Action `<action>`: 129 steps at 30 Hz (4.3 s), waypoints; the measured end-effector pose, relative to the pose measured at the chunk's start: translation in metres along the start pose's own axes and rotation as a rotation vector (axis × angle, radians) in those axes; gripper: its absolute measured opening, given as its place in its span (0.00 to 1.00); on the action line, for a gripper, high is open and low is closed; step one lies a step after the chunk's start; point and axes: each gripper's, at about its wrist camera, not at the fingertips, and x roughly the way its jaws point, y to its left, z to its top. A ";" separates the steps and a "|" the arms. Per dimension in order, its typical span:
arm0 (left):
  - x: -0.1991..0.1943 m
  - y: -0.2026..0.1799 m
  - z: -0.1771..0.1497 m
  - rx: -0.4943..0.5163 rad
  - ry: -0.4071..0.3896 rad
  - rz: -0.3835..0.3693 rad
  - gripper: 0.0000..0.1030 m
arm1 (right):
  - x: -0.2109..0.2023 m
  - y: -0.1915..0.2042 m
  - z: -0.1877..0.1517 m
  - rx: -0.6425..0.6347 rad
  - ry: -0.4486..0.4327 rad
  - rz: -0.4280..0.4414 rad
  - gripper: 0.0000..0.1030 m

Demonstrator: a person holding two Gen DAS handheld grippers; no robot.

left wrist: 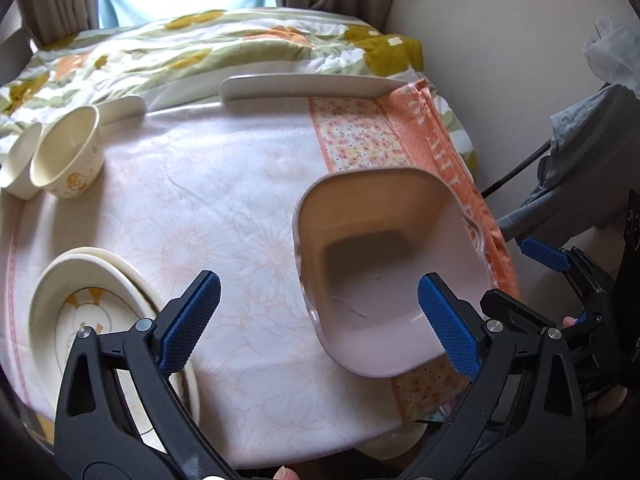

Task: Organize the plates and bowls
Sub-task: 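Open both grippers to release the pink basin, then grasp the rim of the cream bowl with both grippers, then carry the cream bowl into the pink basin and lower it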

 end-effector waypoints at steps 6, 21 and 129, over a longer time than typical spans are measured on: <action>-0.073 0.013 0.006 -0.022 -0.106 0.037 0.99 | -0.042 0.024 0.027 -0.058 -0.074 0.045 0.99; -0.183 0.160 0.027 -0.208 -0.296 0.150 0.99 | -0.046 0.146 0.144 -0.196 -0.117 0.190 0.99; 0.069 -0.039 0.011 0.200 0.199 0.165 0.18 | 0.045 -0.007 0.036 0.215 0.227 -0.019 0.10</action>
